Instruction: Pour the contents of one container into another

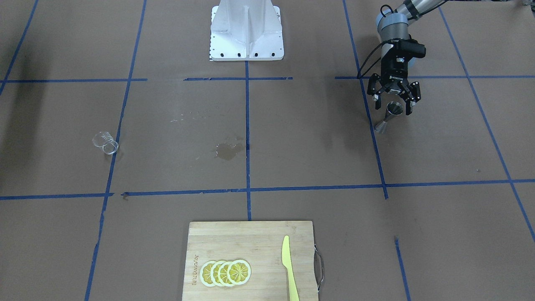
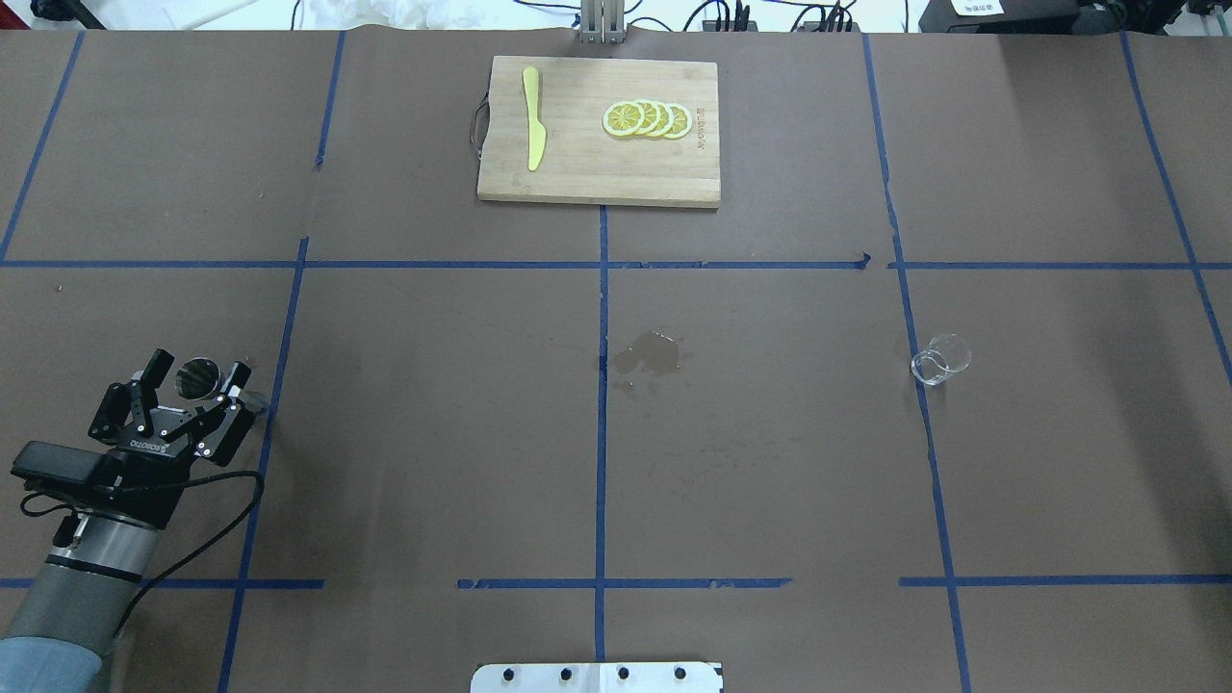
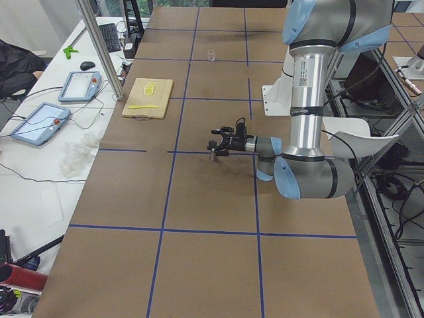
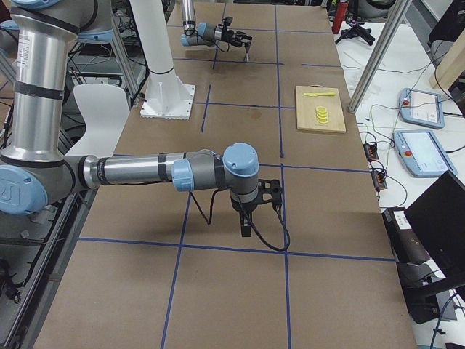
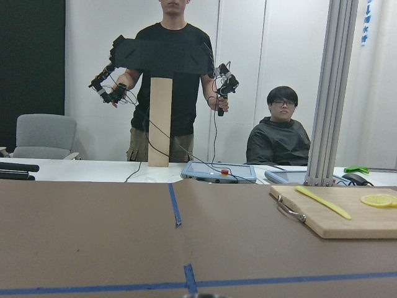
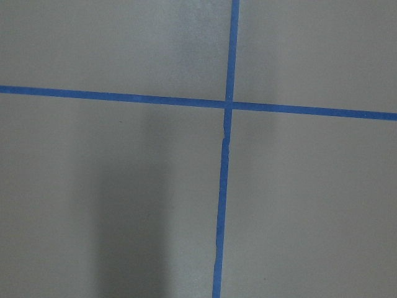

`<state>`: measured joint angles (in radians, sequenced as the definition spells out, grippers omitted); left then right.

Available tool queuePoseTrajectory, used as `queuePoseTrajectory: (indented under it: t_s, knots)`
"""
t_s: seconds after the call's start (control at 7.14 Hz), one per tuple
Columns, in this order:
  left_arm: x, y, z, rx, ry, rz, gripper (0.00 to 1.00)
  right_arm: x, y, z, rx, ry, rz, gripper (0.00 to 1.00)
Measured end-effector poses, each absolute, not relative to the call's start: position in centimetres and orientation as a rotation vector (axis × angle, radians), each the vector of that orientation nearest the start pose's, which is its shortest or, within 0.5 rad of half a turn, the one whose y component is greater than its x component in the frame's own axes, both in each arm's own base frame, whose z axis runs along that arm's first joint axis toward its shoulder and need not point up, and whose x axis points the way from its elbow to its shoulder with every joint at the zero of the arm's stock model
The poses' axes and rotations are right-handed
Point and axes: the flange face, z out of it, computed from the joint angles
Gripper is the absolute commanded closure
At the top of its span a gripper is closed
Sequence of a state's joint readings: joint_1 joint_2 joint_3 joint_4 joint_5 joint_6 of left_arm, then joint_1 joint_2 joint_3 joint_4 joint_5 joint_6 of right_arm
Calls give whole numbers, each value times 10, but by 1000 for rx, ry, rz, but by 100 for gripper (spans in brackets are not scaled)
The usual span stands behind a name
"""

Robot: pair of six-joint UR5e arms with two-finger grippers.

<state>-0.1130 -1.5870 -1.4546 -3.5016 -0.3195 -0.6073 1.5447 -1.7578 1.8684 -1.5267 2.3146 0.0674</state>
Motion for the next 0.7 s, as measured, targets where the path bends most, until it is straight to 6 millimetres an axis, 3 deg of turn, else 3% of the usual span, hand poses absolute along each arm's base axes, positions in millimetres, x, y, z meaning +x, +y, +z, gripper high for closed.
queuePoseTrajectory:
  t_s: [0.42,0.7]
  knots:
    - [333,-280,506,1574,845,-422,2,55,-422,593,112,-751,-18,0]
    - [280,-310,517,1666,826,-251,2,55,-423,593,113,-751,-19,0]
